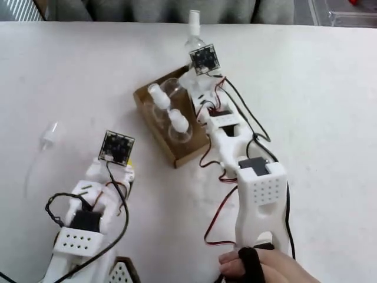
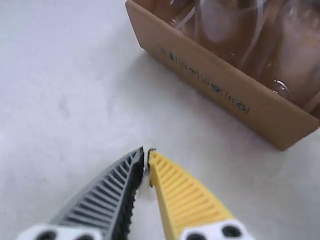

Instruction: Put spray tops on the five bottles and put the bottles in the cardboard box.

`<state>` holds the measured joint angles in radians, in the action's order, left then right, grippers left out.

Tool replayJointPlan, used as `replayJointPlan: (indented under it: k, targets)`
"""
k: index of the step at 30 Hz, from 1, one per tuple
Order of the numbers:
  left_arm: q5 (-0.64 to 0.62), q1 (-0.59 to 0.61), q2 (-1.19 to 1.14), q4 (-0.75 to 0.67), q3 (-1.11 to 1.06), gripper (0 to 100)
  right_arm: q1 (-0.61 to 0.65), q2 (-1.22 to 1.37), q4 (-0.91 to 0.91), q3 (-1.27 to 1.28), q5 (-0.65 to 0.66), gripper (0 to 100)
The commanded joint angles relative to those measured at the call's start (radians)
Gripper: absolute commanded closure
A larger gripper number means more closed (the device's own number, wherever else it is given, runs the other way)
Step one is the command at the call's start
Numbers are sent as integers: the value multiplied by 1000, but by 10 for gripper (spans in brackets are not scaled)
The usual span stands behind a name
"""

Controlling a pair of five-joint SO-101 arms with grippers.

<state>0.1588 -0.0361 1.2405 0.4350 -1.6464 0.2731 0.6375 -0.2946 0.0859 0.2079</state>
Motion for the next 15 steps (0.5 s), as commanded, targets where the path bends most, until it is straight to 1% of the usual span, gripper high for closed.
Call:
replayJointPlan:
  k: [1,15]
  targets:
    - [8,-12,19,-35,8,980,-16,-82,-25,-8,-12,983]
    - [8,-10,19,-35,8,980,-28,-79,-27,52,-8,983]
